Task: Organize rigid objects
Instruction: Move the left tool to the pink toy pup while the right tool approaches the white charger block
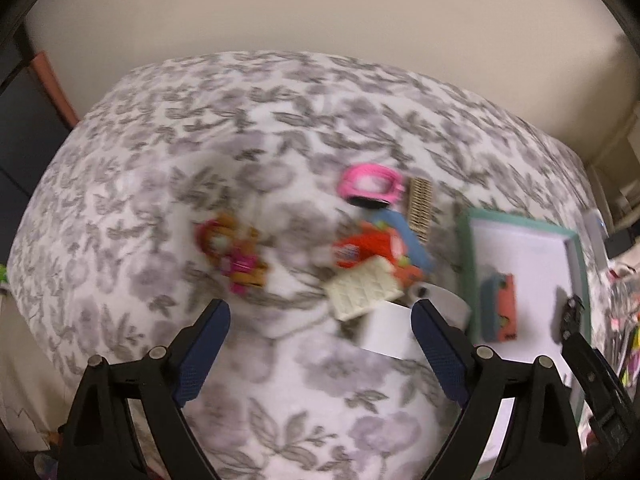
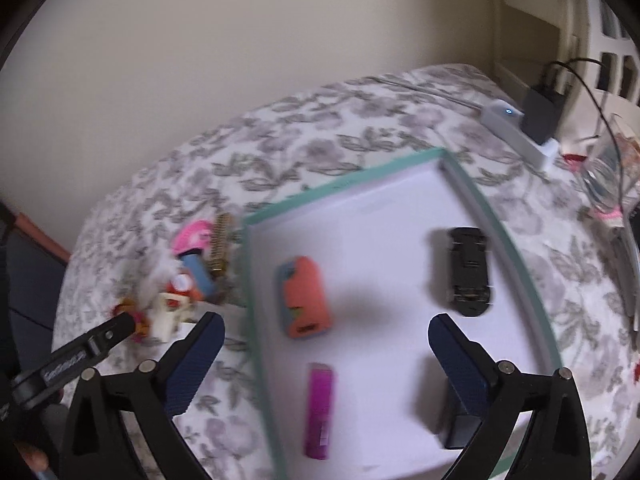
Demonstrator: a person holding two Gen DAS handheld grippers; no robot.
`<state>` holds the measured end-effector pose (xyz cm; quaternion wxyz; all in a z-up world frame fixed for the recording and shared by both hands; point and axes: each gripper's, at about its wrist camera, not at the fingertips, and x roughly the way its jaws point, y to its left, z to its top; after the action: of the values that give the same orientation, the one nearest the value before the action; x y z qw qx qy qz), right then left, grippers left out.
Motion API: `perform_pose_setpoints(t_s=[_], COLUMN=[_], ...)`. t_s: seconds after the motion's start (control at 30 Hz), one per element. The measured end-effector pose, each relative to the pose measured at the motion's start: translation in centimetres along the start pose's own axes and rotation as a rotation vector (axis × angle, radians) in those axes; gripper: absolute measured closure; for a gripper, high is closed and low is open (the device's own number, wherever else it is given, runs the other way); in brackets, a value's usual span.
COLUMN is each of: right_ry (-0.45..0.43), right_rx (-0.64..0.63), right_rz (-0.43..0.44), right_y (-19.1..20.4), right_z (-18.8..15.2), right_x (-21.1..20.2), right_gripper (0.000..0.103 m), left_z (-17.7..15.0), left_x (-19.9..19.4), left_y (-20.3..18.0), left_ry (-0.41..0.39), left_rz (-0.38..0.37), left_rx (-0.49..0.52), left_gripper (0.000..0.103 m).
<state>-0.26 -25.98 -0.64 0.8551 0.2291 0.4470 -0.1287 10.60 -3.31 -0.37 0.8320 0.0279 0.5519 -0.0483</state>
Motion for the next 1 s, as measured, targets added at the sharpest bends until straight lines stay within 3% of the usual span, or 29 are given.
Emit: perform_pose_setpoints(t_s=[0.27,0.5,0.67,1.0], right_ry=[0.035,0.091,0.133,0.195], right_rx=[-0.115,-0.203,-0.214,-0.257], right_rz=[0.040,0.045,0.057,0.047], right_y=[4.8,7.9,9.0,11.2], right_z=[-1.6,-2.9,-3.5,-4.2], right_x=[1.3,3.3,4.8,7.9], right_gripper=[0.000,0.000,0.003,0.011], left_z=[1.0,0.9,1.0,2.4], left_x=[0.7,1.8,2.7,4.9], left_y=[7.1,11.9,13.1,11.6], left_ry=[0.025,0.068,0.094,0.072], left_rz=[0.097,0.118,0.081,0.014], left_rx=[-0.161,-0.274,-0.312,-0.269], left_gripper=[0.011,0.011,0.011,0.011])
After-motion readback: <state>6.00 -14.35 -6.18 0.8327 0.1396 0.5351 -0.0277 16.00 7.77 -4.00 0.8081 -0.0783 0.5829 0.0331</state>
